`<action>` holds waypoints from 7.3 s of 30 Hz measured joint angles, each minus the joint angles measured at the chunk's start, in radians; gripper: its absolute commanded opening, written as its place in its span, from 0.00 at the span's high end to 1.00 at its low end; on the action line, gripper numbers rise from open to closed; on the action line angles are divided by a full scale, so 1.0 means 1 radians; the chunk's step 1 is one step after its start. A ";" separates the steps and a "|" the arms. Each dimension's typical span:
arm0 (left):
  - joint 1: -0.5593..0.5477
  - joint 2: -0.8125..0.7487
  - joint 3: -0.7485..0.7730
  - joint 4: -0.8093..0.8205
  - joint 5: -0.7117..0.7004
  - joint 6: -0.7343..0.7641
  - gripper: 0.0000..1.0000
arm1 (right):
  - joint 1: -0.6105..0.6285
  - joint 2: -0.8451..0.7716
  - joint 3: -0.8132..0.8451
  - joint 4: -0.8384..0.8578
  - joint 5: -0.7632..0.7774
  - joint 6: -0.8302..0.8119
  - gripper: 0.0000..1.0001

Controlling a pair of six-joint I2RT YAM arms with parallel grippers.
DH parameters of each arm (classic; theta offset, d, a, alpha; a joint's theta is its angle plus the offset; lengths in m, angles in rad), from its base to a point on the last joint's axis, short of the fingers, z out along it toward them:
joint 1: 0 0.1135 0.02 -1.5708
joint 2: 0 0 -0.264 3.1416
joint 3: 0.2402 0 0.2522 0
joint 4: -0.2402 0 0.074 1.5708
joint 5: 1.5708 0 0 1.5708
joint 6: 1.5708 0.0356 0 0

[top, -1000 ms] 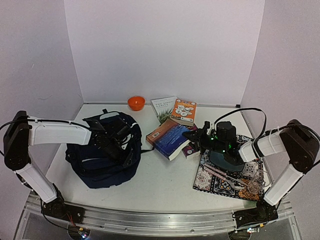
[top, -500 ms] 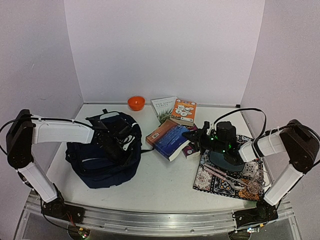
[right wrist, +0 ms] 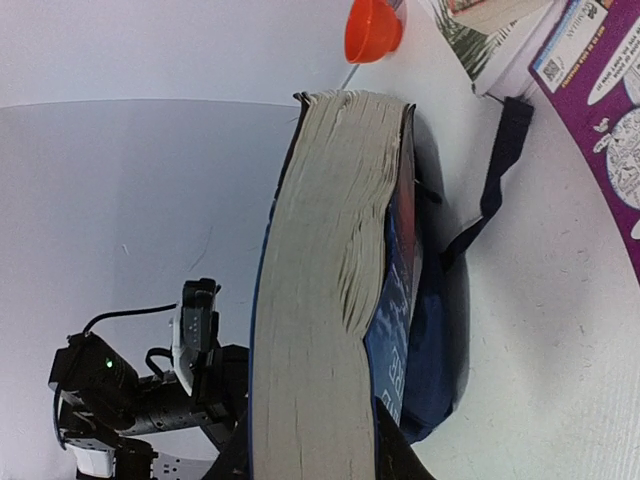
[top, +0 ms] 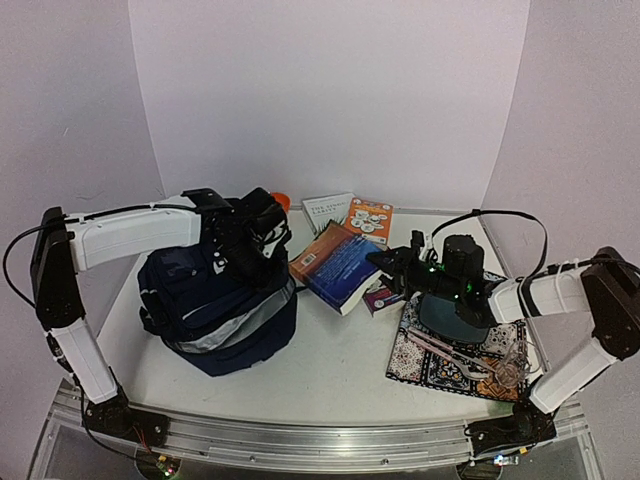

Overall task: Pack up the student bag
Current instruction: Pick up the largest pocket of the bag from the student bag, then place the book in the largest pocket of the bag, then place the largest pocket of the bag in the student bag, then move the book to the center of the board.

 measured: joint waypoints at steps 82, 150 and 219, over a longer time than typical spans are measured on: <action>0.092 -0.053 0.289 -0.169 -0.005 -0.035 1.00 | 0.315 0.868 1.048 -0.412 0.092 -0.135 0.28; 0.105 -0.125 -0.234 0.448 0.156 -0.323 0.09 | -0.080 0.596 0.828 -1.135 0.203 -1.056 0.24; -0.078 0.232 -0.113 0.470 0.074 -0.191 0.52 | 0.040 0.261 0.230 -0.796 -0.057 -0.562 0.33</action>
